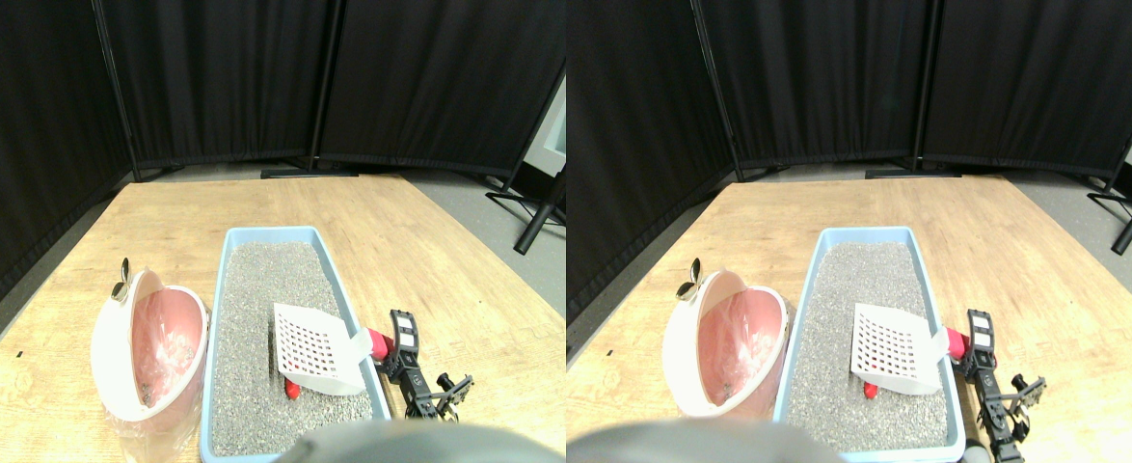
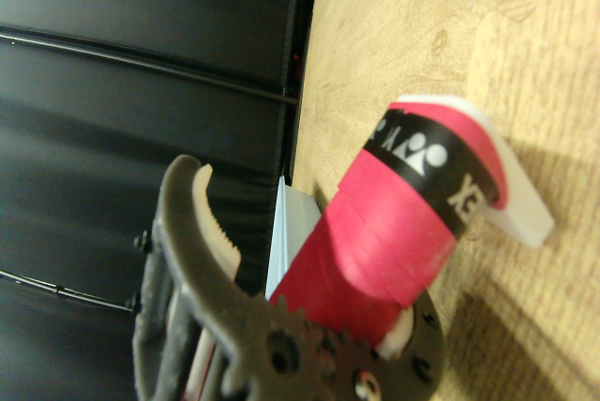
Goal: Scoop (unimanual)
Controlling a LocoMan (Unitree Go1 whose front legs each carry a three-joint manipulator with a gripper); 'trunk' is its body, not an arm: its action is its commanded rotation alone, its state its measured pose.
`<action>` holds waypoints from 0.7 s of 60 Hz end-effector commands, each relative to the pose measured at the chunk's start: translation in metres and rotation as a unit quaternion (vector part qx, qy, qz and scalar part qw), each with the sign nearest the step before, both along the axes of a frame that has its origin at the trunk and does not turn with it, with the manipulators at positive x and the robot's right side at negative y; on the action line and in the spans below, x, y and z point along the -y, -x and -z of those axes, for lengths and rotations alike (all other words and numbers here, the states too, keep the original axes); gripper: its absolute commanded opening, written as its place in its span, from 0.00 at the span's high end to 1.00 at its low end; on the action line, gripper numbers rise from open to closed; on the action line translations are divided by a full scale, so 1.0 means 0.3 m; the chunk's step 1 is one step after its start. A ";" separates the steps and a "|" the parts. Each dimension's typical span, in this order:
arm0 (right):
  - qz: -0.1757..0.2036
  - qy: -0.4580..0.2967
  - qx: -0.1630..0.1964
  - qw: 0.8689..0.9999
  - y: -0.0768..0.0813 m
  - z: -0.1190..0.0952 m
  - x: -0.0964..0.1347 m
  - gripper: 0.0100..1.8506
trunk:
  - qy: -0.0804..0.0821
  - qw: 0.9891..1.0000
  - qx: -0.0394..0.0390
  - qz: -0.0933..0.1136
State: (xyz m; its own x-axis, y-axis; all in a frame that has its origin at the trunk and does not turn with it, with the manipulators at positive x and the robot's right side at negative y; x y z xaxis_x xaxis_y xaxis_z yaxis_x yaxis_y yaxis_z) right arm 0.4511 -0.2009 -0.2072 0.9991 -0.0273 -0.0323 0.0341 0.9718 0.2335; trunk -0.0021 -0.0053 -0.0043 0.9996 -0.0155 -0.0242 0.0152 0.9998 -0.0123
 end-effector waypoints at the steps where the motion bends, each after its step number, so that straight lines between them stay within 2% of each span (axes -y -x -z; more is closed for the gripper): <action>1: 0.009 -0.004 0.014 1.000 -0.011 -0.012 -0.003 0.55 | 0.010 1.000 -0.007 -0.006; 8: 0.010 -0.010 0.015 1.000 -0.020 -0.003 -0.005 0.55 | 0.009 1.000 -0.006 -0.006; 14: 0.000 -0.008 0.029 1.000 -0.025 -0.001 -0.007 0.60 | 0.009 1.000 -0.007 -0.006; 15: -0.006 -0.006 0.035 0.999 -0.024 -0.002 -0.008 0.67 | 0.009 1.000 -0.007 -0.006; 17: -0.009 -0.003 0.043 0.999 -0.024 -0.002 -0.008 0.74 | 0.009 1.000 -0.008 -0.006; 18: -0.009 0.000 0.054 0.999 -0.025 -0.002 -0.009 0.82 | 0.009 1.000 -0.008 -0.006; 21: -0.025 0.002 0.071 0.997 -0.025 -0.003 -0.009 0.98 | 0.009 1.000 -0.007 -0.006; 30: -0.023 0.009 0.065 0.998 -0.014 -0.026 -0.006 0.98 | 0.010 1.000 -0.006 -0.007; 42: -0.041 0.037 0.078 0.995 -0.005 -0.056 0.000 0.98 | 0.014 1.000 -0.006 -0.009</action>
State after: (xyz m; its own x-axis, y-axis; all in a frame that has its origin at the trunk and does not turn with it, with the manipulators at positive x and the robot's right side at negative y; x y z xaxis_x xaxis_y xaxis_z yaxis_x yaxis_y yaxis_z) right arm 0.4542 -0.1988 -0.2028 0.9966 0.0584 0.0584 -0.0686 0.9793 0.1903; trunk -0.0024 -0.0042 -0.0039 0.9997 -0.0076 -0.0222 0.0072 0.9998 -0.0169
